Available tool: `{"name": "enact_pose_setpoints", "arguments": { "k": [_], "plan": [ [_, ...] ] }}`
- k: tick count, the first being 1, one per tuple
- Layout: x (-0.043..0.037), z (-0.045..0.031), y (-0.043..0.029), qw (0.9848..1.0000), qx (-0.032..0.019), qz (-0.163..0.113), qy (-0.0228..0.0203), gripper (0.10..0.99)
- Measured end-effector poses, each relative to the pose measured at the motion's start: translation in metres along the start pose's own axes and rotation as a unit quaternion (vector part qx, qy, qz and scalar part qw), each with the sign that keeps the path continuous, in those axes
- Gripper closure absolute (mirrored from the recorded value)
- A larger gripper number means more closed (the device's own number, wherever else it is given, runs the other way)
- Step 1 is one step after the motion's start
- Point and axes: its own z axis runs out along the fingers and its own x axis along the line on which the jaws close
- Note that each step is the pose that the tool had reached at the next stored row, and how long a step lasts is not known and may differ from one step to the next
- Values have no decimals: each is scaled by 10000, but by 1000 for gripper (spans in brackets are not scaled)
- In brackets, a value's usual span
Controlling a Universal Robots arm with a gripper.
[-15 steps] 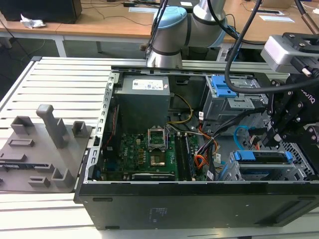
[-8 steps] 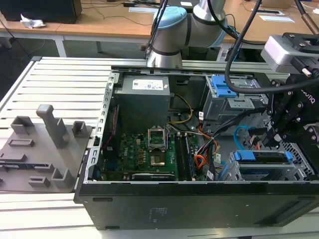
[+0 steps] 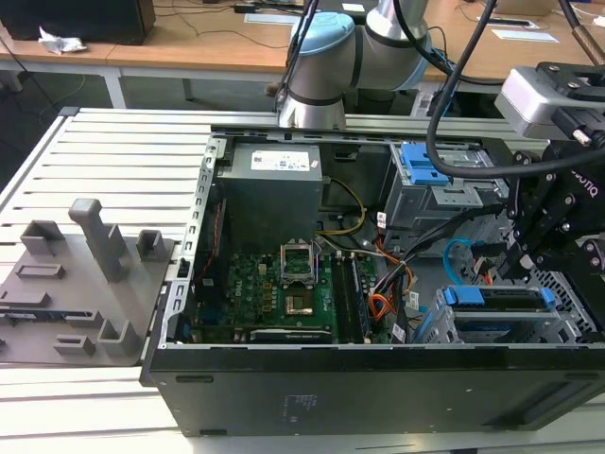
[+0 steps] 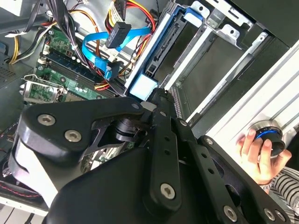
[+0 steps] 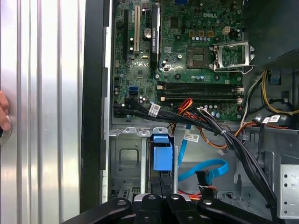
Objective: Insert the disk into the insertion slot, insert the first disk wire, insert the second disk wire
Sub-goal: 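Insert the first disk wire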
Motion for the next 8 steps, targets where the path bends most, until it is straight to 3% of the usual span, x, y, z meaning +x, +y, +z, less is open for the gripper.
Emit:
{"name": "enact_pose_setpoints", "arguments": {
  "k": [8],
  "plan": [
    [0,53,-2,10000,0,0,1,980]
  ]
}}
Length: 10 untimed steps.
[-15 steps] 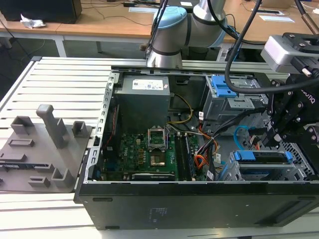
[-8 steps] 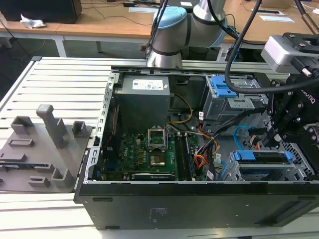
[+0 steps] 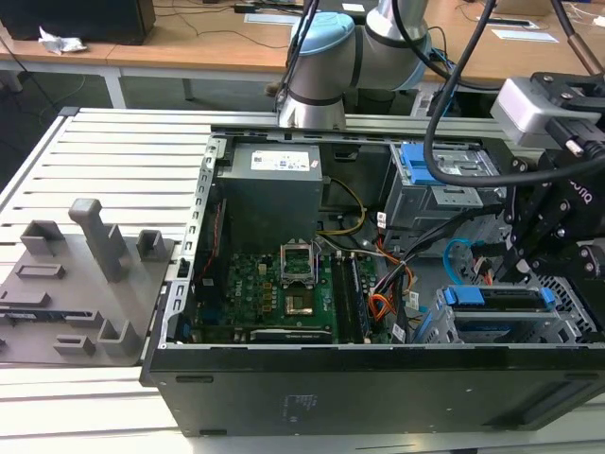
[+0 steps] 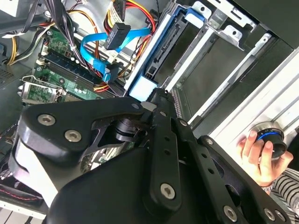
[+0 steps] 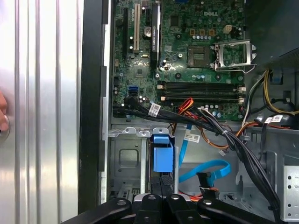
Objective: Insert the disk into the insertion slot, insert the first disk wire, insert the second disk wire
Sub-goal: 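Insert the first disk wire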
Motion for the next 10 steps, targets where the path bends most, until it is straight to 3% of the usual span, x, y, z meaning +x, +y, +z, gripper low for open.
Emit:
{"name": "enact_pose_setpoints", "arguments": {
  "k": [10],
  "plan": [
    [0,75,-3,10000,0,0,0,980]
  ]
}}
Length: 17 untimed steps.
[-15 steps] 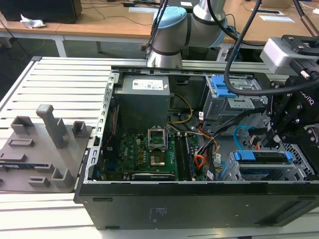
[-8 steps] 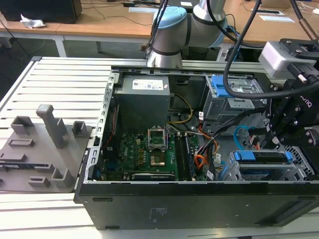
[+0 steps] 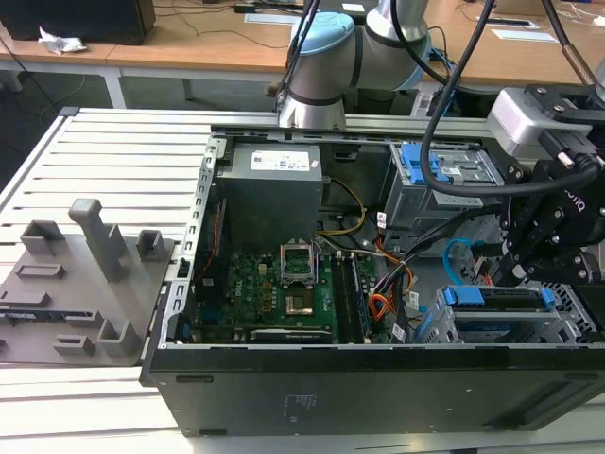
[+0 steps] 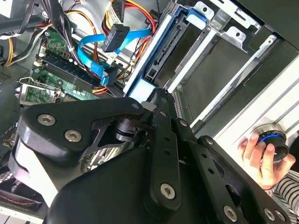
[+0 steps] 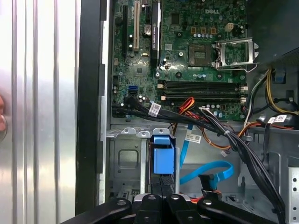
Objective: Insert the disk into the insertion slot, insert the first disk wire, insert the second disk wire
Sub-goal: 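Insert the first disk wire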
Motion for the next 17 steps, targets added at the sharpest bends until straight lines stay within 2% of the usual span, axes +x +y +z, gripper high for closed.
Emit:
{"name": "enact_pose_setpoints", "arguments": {
  "k": [4,5,6,7,8,11,15,17],
  "plan": [
    [0,3,0,10000,0,0,0,973],
    [0,3,0,10000,0,0,0,914],
    [0,4,0,10000,0,0,0,914],
    [0,4,0,10000,0,0,0,784],
    [0,5,0,10000,0,0,-1,784],
    [-3,9,-58,10000,-3,0,-1,784],
    [-29,10,-183,10000,-7,0,-1,784],
    [-55,9,-188,10000,-7,1,0,784]
  ]
}}
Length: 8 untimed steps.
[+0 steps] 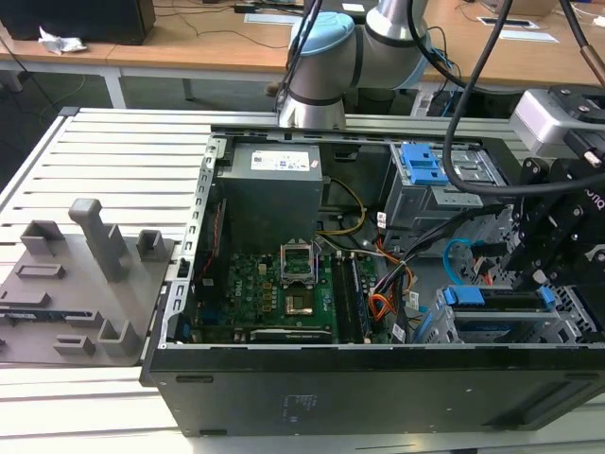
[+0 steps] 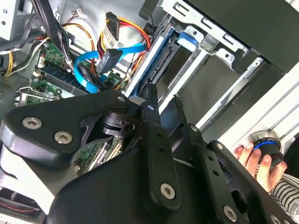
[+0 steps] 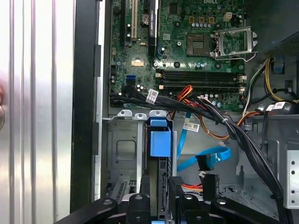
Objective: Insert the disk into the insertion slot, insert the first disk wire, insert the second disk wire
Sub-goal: 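Insert the first disk wire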
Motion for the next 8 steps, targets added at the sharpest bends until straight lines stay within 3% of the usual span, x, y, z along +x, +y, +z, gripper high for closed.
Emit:
{"name": "enact_pose_setpoints", "arguments": {
  "k": [8],
  "plan": [
    [-177,1,2,10000,0,-1,1,784]
  ]
}}
